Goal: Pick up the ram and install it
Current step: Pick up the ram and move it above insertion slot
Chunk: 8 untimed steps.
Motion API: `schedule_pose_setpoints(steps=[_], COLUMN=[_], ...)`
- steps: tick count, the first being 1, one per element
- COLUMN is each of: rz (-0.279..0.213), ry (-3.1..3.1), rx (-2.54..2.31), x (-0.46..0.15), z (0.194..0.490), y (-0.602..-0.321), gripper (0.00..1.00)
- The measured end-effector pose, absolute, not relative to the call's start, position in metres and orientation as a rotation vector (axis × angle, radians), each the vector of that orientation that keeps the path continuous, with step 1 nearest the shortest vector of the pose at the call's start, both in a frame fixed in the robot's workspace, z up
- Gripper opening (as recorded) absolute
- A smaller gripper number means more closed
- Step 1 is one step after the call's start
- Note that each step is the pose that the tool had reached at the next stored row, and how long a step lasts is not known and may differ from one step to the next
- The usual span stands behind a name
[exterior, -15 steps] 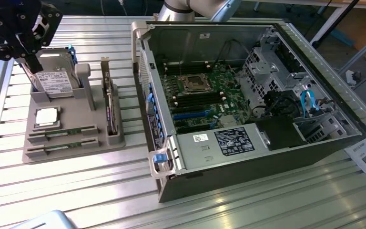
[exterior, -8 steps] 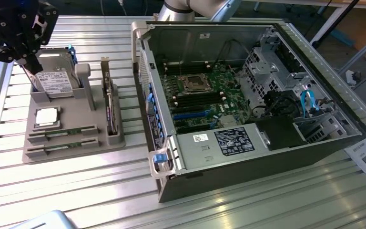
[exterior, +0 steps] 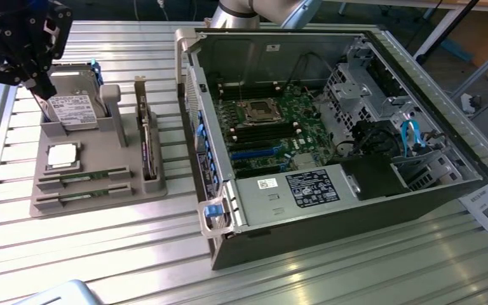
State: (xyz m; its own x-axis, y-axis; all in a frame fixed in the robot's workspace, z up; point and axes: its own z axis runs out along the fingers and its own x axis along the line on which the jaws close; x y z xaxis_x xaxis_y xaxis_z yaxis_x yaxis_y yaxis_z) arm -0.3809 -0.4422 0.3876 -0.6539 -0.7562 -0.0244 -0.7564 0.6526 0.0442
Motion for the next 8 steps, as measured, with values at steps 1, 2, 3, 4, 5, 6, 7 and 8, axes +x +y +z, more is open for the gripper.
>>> schedule_pose_setpoints(steps=[1,2,3,4,5,6,7,8], rz=[0.079,0.079,0.079,0.079,0.079,0.079,0.079,0.079], ry=[2.842,2.821,2.800,2.783,2.766,2.753,2.738,2.721], rx=[-1.328,-1.374,-1.418,-1.452,-1.486,-1.512,-1.539,-1.571], x=[-0.3809,-0.3809,-0.3808,-0.3809,-0.3809,-0.3809,-0.3809,-0.3809], z=[0.3874,0.3873,0.3872,0.3871,0.3870,0.3870,0.3869,0.3868], y=[-0.4422,-0.4422,-0.4422,-0.4422,-0.4422,-0.4421,-0.4422,-0.4422], gripper=[0.10,0.10,0.10,0.10,0.10,0.10,0.10,0.10])
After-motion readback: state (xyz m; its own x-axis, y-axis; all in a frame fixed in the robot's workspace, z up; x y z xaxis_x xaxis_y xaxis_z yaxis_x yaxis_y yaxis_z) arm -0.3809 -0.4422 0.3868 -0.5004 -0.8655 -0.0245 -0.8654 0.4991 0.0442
